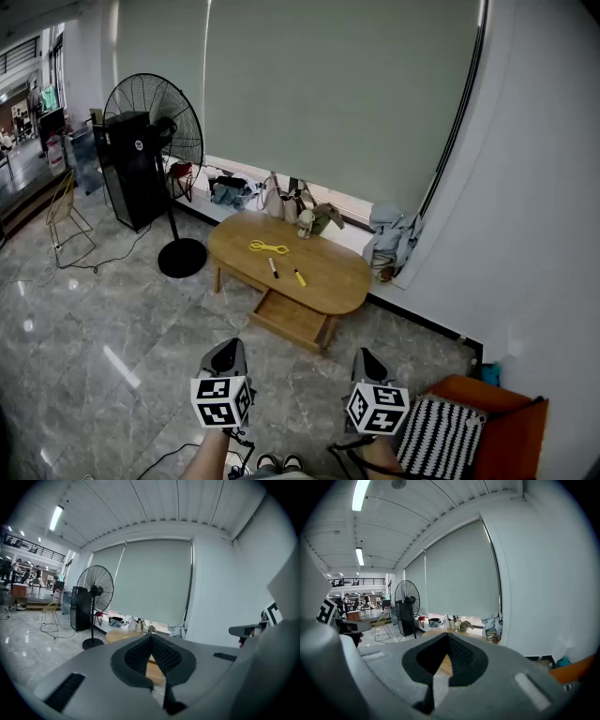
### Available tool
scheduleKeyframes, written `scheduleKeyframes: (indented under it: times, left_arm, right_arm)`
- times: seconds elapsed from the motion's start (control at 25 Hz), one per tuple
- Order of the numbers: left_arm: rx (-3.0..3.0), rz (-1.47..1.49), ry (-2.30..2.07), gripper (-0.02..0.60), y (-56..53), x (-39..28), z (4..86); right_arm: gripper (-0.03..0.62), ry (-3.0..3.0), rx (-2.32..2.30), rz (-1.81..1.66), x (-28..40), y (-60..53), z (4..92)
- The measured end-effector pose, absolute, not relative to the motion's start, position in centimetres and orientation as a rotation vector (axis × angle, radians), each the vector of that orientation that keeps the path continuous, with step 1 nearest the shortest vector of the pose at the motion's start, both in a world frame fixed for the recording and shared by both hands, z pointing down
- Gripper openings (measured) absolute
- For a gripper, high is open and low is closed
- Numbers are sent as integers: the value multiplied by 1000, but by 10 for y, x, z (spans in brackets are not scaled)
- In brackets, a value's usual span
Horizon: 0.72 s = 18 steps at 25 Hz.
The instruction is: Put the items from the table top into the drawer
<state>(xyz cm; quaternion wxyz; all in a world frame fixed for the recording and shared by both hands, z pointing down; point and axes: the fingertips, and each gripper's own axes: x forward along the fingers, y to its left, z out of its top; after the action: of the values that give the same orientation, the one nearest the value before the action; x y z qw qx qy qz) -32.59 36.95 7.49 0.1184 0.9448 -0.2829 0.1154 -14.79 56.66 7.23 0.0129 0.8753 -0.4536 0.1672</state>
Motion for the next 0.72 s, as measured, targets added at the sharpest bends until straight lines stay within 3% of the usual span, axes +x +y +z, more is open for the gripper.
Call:
scheduleKeyframes:
  times: [0.72]
  left_arm:
    - [2745, 416, -759, -5, 366, -337, 102]
  right_arm:
    - [5, -1394, 2770, 626, -169, 563, 93]
